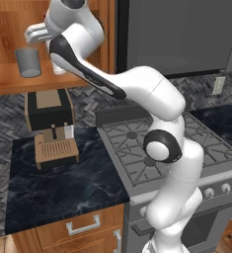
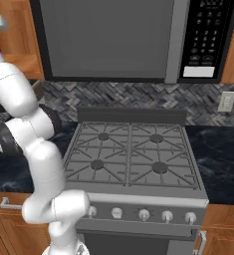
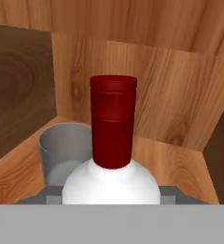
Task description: There is a bowl on the dining counter. Grab a lemon wedge from the fridge and place it in the bowl. Then get the liquor bottle and glass cup from the cabinet and place them next to the bowl.
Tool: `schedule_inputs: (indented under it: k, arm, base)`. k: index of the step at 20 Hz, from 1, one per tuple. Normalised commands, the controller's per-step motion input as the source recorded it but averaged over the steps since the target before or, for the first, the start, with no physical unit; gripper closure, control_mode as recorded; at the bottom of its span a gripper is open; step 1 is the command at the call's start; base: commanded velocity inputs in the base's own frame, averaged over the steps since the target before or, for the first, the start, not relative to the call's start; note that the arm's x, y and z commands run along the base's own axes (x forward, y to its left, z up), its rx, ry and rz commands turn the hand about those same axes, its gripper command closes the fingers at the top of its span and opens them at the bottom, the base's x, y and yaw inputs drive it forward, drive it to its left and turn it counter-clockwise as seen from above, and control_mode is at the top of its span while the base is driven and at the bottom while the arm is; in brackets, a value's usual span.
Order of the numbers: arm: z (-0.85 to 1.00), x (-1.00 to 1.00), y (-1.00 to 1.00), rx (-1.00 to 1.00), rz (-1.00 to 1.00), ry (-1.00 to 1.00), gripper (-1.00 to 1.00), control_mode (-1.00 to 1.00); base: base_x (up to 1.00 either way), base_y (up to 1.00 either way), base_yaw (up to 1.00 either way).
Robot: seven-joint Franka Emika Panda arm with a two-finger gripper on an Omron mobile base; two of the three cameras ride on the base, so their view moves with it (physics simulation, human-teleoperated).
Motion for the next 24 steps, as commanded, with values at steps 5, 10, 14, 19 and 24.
schedule_inputs:
  k: [5, 10, 14, 19, 24]
  arm:
    - [0.00, -1.00, -0.45, 0.00, 0.00, -0.05, 1.00, -1.00]
    - [0.00, -1.00, -0.60, 0.00, 0.00, -0.04, 1.00, -1.00]
    - [0.00, -1.00, -0.77, 0.00, 0.04, -0.01, 1.00, -1.00]
    - [0.00, -1.00, -0.87, 0.04, 0.19, 0.00, 1.00, -1.00]
    - [-0.01, -1.00, -0.99, 0.08, 0.26, 0.00, 1.00, -1.00]
  base:
    - [0.00, 0.00, 0.00]
    - [0.00, 0.00, 0.00]
    - [0.00, 0.00, 0.00]
    - [0.00, 0.00, 0.00]
    - [0.00, 0.00, 0.00]
